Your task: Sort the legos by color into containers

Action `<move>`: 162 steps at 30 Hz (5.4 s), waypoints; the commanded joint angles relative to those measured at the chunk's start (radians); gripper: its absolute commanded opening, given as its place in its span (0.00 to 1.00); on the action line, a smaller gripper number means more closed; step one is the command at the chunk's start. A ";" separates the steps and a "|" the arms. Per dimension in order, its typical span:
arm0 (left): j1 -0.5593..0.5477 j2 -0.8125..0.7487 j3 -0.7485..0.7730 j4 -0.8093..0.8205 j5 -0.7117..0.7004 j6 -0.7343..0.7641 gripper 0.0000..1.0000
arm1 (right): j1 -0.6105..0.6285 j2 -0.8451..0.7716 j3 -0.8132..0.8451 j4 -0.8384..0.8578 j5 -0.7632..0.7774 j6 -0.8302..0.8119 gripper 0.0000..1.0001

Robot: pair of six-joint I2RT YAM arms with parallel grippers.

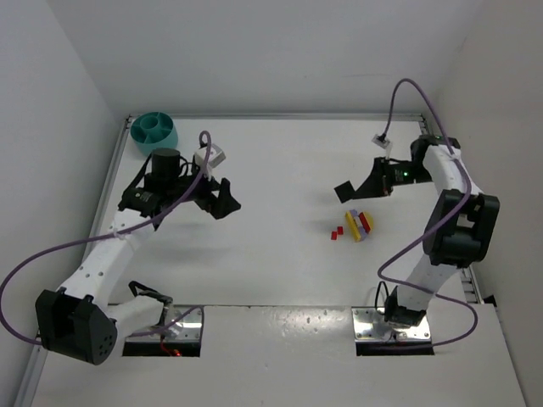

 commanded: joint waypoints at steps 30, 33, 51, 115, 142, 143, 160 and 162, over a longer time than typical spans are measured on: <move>-0.123 0.230 0.102 0.260 0.485 -0.286 0.65 | 0.654 0.120 0.330 0.236 -0.049 0.276 0.00; -0.123 0.230 0.093 0.271 0.460 -0.286 0.62 | 0.674 0.120 0.330 0.227 -0.039 0.276 0.00; -0.132 0.207 0.065 0.280 0.391 -0.268 0.11 | 0.703 0.088 0.299 0.299 0.022 0.342 0.14; 0.389 1.041 1.183 0.009 -0.621 -0.484 0.00 | 0.602 0.007 0.086 0.560 0.435 0.591 0.49; 0.342 1.195 1.295 0.036 -0.830 -0.573 0.05 | 0.602 0.076 0.116 0.540 0.444 0.581 0.49; 0.342 1.195 1.295 0.036 -0.830 -0.573 0.06 | 0.602 0.076 0.126 0.540 0.444 0.581 0.49; 0.342 1.235 1.314 0.055 -0.865 -0.584 0.40 | 0.602 0.107 0.144 0.520 0.435 0.572 0.49; 0.342 1.235 1.314 0.055 -0.865 -0.584 0.41 | 0.602 0.107 0.144 0.520 0.435 0.572 0.49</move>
